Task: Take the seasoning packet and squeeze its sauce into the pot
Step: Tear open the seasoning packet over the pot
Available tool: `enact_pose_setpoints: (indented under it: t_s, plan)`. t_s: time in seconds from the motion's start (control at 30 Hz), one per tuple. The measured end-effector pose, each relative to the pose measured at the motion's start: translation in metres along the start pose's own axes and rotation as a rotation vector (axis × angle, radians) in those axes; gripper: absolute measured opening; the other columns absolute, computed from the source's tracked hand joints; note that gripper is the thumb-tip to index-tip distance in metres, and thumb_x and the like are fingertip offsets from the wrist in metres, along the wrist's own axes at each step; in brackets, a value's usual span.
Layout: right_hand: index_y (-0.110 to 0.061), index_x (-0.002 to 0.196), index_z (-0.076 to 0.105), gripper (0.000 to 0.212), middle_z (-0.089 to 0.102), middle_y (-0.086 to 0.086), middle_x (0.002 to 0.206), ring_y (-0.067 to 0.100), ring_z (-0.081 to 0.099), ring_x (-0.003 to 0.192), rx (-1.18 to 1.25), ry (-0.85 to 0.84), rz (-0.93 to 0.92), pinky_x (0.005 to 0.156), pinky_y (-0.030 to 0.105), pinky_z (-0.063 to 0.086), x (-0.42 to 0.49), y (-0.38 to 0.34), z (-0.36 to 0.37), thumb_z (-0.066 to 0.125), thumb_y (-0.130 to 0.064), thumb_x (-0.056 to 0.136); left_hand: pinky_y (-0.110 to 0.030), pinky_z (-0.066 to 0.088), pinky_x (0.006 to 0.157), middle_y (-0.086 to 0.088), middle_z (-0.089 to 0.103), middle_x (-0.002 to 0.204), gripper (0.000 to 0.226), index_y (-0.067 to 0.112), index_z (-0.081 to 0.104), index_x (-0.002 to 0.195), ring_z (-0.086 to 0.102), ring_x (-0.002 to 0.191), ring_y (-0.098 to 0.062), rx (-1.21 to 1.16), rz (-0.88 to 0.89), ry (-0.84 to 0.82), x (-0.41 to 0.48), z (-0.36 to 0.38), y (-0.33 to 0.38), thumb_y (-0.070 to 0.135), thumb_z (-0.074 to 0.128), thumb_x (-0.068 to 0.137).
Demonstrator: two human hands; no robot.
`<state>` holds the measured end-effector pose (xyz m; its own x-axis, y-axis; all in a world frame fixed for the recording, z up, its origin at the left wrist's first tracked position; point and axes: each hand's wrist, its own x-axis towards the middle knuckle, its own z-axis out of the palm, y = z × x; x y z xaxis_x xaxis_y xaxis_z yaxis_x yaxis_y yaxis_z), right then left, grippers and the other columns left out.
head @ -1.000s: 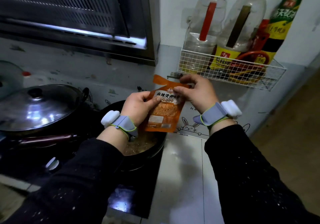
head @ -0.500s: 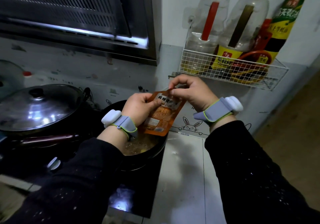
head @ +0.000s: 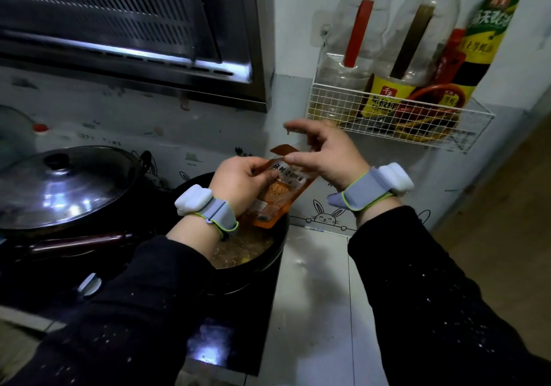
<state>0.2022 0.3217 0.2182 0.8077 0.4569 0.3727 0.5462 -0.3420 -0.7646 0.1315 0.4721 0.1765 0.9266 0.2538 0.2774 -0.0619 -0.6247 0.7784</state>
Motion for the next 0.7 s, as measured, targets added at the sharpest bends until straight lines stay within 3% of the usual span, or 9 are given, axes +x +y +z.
enact_pose_setpoints:
  t_s: [0.07, 0.13, 0.2, 0.27, 0.33, 0.4, 0.53, 0.7]
  plan:
    - [-0.021, 0.097, 0.071, 0.028, 0.045, 0.001, 0.089, 0.006, 0.045, 0.079, -0.097, -0.023, -0.028, 0.068, 0.019, 0.034, 0.002, -0.006, 0.005, 0.074, -0.013, 0.070, -0.002, 0.037, 0.052, 0.001, 0.073, 0.082, 0.015, 0.022, 0.073, 0.095, 0.061, 0.066, -0.005, 0.008, 0.005, -0.008, 0.001, 0.001, 0.000, 0.029, 0.064, 0.085]
    - [-0.020, 0.083, 0.072, 0.018, 0.041, -0.004, 0.078, 0.005, 0.042, 0.071, -0.046, 0.003, -0.041, 0.063, 0.021, 0.035, 0.001, -0.010, 0.007, 0.072, -0.007, 0.071, -0.013, 0.044, 0.060, -0.003, 0.074, 0.083, 0.017, 0.018, 0.073, 0.091, 0.065, 0.071, -0.013, 0.026, -0.003, 0.006, 0.002, 0.002, -0.001, 0.030, 0.063, 0.085]
    - [-0.016, 0.070, 0.070, 0.024, 0.051, 0.000, 0.072, 0.008, 0.050, 0.068, 0.069, -0.006, -0.030, 0.063, 0.021, 0.042, -0.003, -0.007, 0.003, 0.062, 0.007, 0.071, -0.025, 0.048, 0.065, -0.004, 0.074, 0.081, 0.020, 0.016, 0.072, 0.089, 0.067, 0.074, -0.019, 0.004, -0.034, 0.033, 0.005, 0.000, -0.003, 0.033, 0.063, 0.085]
    - [-0.015, 0.062, 0.066, 0.035, 0.060, 0.001, 0.063, 0.004, 0.054, 0.053, 0.154, -0.023, 0.002, 0.052, 0.016, 0.045, -0.006, -0.002, -0.001, 0.049, 0.014, 0.072, -0.026, 0.049, 0.063, -0.003, 0.073, 0.079, 0.021, 0.015, 0.071, 0.087, 0.066, 0.072, -0.019, -0.020, -0.058, 0.049, 0.007, -0.003, -0.006, 0.035, 0.063, 0.084]
    - [-0.017, 0.061, 0.063, 0.039, 0.060, 0.001, 0.059, 0.001, 0.053, 0.041, 0.184, -0.032, 0.034, 0.042, 0.012, 0.040, -0.006, 0.001, -0.002, 0.045, 0.015, 0.074, -0.028, 0.050, 0.066, -0.003, 0.074, 0.080, 0.021, 0.016, 0.072, 0.088, 0.067, 0.073, -0.019, -0.012, -0.058, 0.047, 0.008, -0.003, -0.008, 0.034, 0.064, 0.084]
    - [-0.017, 0.063, 0.064, 0.036, 0.059, 0.003, 0.057, -0.001, 0.053, 0.041, 0.172, -0.030, 0.048, 0.046, 0.012, 0.039, -0.005, 0.002, 0.001, 0.045, 0.012, 0.075, -0.029, 0.051, 0.068, -0.003, 0.074, 0.080, 0.018, 0.018, 0.072, 0.086, 0.068, 0.074, -0.018, 0.002, -0.049, 0.048, 0.007, -0.002, -0.007, 0.034, 0.064, 0.084]
    - [-0.017, 0.058, 0.063, 0.026, 0.059, -0.006, 0.047, -0.001, 0.053, 0.040, 0.186, 0.040, 0.084, 0.045, 0.014, 0.041, -0.004, 0.005, 0.005, 0.061, 0.001, 0.077, -0.026, 0.050, 0.064, 0.002, 0.072, 0.076, 0.019, 0.018, 0.071, 0.083, 0.066, 0.071, -0.016, 0.009, -0.037, 0.056, 0.007, 0.000, -0.005, 0.035, 0.064, 0.084]
    - [-0.017, 0.068, 0.046, 0.030, 0.052, 0.005, 0.051, 0.013, 0.061, 0.042, 0.167, 0.092, 0.150, 0.037, 0.014, 0.036, -0.003, 0.015, 0.000, 0.066, 0.005, 0.076, -0.030, 0.052, 0.071, -0.003, 0.075, 0.084, 0.020, 0.017, 0.073, 0.091, 0.068, 0.077, -0.018, -0.057, -0.039, 0.072, 0.008, -0.006, -0.005, 0.033, 0.064, 0.084]
